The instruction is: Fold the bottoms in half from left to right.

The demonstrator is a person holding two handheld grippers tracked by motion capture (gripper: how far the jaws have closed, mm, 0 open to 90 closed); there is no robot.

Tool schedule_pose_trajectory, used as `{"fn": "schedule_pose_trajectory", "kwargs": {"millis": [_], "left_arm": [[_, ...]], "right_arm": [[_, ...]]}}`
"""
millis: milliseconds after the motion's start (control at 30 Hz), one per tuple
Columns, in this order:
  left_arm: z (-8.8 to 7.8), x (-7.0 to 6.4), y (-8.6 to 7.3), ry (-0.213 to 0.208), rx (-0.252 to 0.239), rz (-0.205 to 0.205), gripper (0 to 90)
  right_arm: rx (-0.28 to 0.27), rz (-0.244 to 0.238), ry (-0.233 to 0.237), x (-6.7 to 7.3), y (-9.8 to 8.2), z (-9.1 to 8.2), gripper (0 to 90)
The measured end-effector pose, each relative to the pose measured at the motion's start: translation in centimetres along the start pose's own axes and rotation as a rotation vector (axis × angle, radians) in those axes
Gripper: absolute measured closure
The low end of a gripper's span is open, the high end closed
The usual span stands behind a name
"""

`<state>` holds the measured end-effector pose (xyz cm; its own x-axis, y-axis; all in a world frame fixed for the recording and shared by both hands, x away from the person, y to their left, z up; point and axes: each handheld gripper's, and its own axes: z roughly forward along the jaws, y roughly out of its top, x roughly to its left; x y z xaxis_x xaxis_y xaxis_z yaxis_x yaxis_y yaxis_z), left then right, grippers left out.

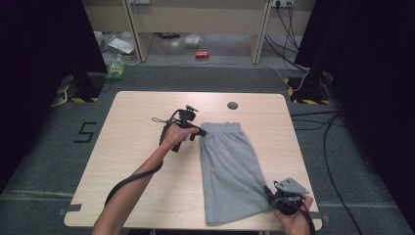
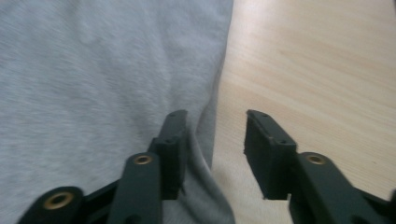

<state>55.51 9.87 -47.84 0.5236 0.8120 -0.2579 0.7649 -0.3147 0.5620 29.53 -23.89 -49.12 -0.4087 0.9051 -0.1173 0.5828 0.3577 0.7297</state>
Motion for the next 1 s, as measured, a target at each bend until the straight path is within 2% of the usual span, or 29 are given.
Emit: {"fn": "schedule_pose_trajectory", "kwargs": {"millis": [100,200,300,367,433,533,600,667,767,833,1000], "left_arm": [[0.6,-0.4,0.0,0.007,0.005,0.009,39.8],[1.3,-0.8,0.0,0.03,0.01,0.024,41.0],[1.5,-0.9,0.0,0.042,0.005,0.027,41.0],[1.4,-1.0,0.0,0.042,-0.003,0.026,41.0],[1.2,-0.9,0.0,0.043,-0.005,0.026,41.2],[1.3,-1.0,0.0,0.052,-0.001,0.04,42.7],[1.6,-1.1,0.0,0.064,0.0,0.052,43.2],[2.0,-1.2,-0.1,0.077,0.006,0.061,45.7],[2.5,-1.7,0.2,0.151,0.011,0.13,46.5],[2.7,-1.8,0.4,0.161,0.014,0.128,47.3],[3.0,-2.3,0.7,0.171,0.011,0.144,55.9]], "right_arm": [[0.074,-0.047,-0.053,-0.7,-0.1,1.2,66.8],[0.091,-0.021,-0.076,-1.1,-0.4,1.1,62.3],[0.042,0.012,-0.087,-1.0,-0.2,0.4,56.0],[-0.012,-0.001,-0.088,-0.6,0.3,-0.4,54.2],[-0.055,-0.013,-0.054,0.4,0.9,-1.0,52.7],[-0.082,-0.008,0.074,2.6,1.2,-1.1,51.7],[-0.073,-0.036,0.13,4.2,1.3,-0.9,51.0],[-0.076,-0.055,0.167,5.4,1.6,-0.8,50.4],[-0.081,-0.056,0.221,6.9,2.1,-0.8,49.1],[-0.08,-0.076,0.245,8.0,2.3,-0.7,48.6],[-0.08,-0.117,0.303,10.5,2.7,0.0,47.5]]}}
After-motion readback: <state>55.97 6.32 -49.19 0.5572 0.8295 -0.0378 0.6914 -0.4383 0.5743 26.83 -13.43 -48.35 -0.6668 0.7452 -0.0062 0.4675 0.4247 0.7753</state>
